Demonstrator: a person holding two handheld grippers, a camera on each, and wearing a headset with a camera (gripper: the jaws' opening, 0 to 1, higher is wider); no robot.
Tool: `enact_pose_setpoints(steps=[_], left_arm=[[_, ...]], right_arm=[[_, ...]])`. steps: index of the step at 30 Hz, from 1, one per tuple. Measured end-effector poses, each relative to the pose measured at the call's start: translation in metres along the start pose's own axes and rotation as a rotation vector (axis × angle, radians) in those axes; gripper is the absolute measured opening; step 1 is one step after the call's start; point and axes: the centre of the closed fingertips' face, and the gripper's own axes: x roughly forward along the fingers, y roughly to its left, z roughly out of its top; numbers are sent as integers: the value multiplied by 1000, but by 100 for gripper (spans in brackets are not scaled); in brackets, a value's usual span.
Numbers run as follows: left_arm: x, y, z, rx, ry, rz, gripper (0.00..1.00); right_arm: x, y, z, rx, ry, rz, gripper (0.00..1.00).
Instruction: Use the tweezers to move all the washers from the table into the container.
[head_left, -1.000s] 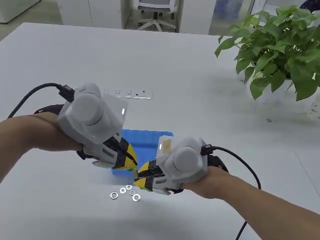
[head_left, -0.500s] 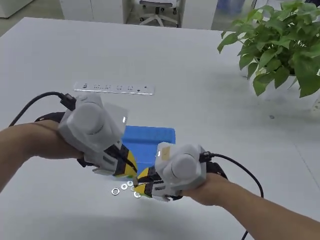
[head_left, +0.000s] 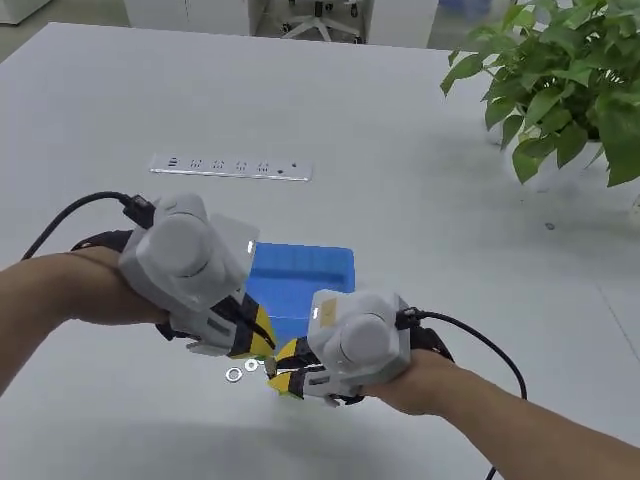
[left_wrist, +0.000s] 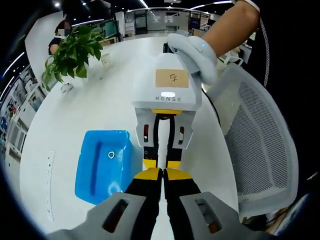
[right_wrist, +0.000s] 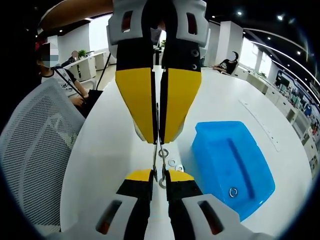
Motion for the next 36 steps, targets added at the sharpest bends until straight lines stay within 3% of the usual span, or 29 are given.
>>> enact_pose_setpoints(steps=[17,36], left_arm=[[8,4,-4,-2,3,-8,5],[10,6,0,-24,-17,-6,5]], right_arm=[[4,-1,-9,14,6,2,12],[5,-2,-12,49,9,5,10]])
